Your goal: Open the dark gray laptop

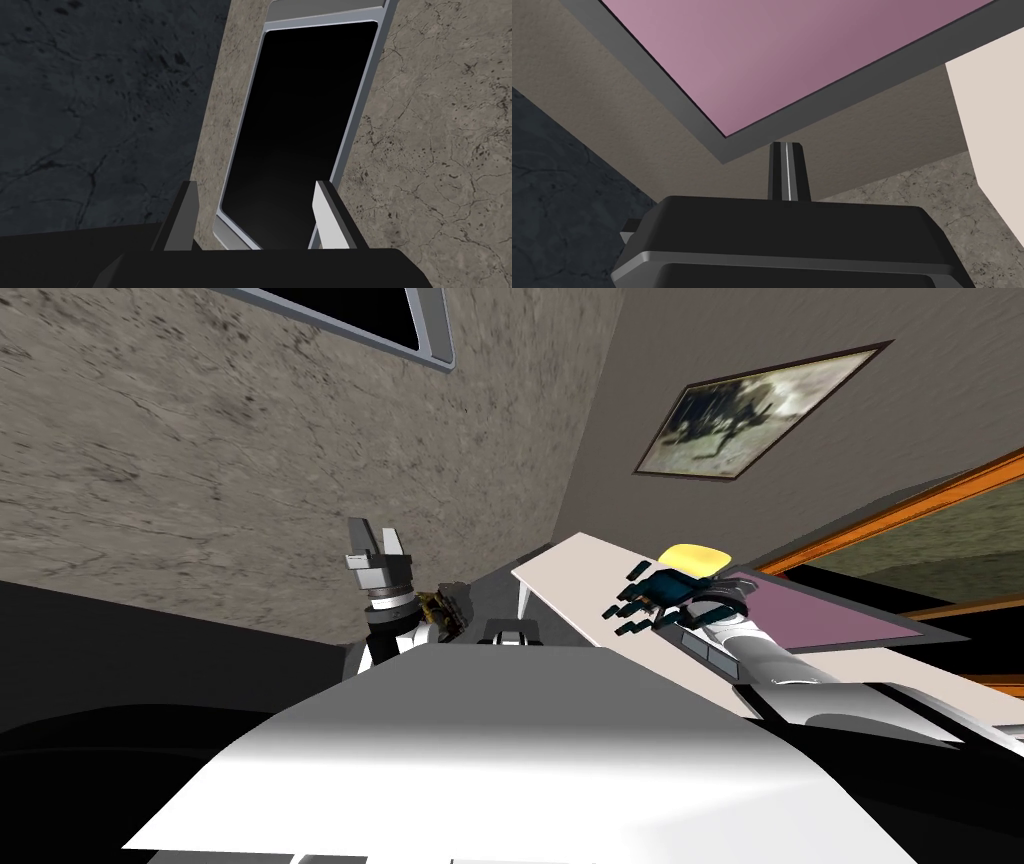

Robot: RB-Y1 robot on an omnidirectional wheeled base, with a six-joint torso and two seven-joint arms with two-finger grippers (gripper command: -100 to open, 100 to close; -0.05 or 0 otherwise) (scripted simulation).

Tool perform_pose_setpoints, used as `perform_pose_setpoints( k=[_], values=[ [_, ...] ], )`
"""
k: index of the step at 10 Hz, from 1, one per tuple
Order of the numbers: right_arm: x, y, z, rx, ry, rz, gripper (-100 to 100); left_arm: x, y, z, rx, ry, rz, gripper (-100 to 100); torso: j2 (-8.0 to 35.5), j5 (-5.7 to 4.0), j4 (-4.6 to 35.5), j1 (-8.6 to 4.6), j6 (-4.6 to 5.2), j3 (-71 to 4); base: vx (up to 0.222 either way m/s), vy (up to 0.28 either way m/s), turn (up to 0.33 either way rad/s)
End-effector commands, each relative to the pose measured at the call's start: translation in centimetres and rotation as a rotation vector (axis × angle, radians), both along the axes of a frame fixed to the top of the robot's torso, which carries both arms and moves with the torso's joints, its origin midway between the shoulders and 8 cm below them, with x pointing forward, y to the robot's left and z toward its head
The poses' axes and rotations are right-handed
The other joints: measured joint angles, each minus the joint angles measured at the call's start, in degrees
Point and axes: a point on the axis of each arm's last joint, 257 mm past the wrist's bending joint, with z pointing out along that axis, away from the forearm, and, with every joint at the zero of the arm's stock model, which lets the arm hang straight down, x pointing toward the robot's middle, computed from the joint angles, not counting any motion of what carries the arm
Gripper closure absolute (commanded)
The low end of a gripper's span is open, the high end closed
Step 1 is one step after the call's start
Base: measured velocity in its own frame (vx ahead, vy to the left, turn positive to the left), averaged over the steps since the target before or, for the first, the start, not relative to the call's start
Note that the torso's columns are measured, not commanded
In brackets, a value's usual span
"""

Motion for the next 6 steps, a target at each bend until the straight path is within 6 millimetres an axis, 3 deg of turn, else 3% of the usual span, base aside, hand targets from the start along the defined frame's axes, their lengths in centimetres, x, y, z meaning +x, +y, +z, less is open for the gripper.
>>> perform_pose_setpoints(
  k=[1, 2, 5, 6],
  values=[
    [0.1, 1.1, -0.2, -0.039, -0.032, -0.006, 100, 0.0, 0.0, 0.0, 0.0, 0.0, 0.0, 0, 0.04, -0.14, -0.04, 0.01, 0.01, 0.08, -0.035, -0.028, 0.008],
    [0.6, 2.4, -1.1, -0.049, -0.036, 0.008, 100, 0.0, 0.0, 0.0, 0.0, 0.0, 0.0, 0, 0.06, -0.06, 0.0, 0.01, 0.0, 0.06, -0.043, -0.03, 0.015],
    [0.4, 3.5, -0.7, -0.097, -0.08, -0.007, 100, 0.0, 0.0, 0.0, 0.0, 0.0, 0.0, 0, 0.08, -0.02, 0.02, -0.03, -0.01, 0.06, -0.051, -0.031, 0.013],
    [0.9, 4.9, -1.5, -0.106, -0.088, 0.009, 100, 0.0, 0.0, 0.0, 0.0, 0.0, 0.0, 0, 0.01, 0.01, 0.01, -0.01, 0.01, 0.0, -0.035, -0.036, 0.013]
  ],
)
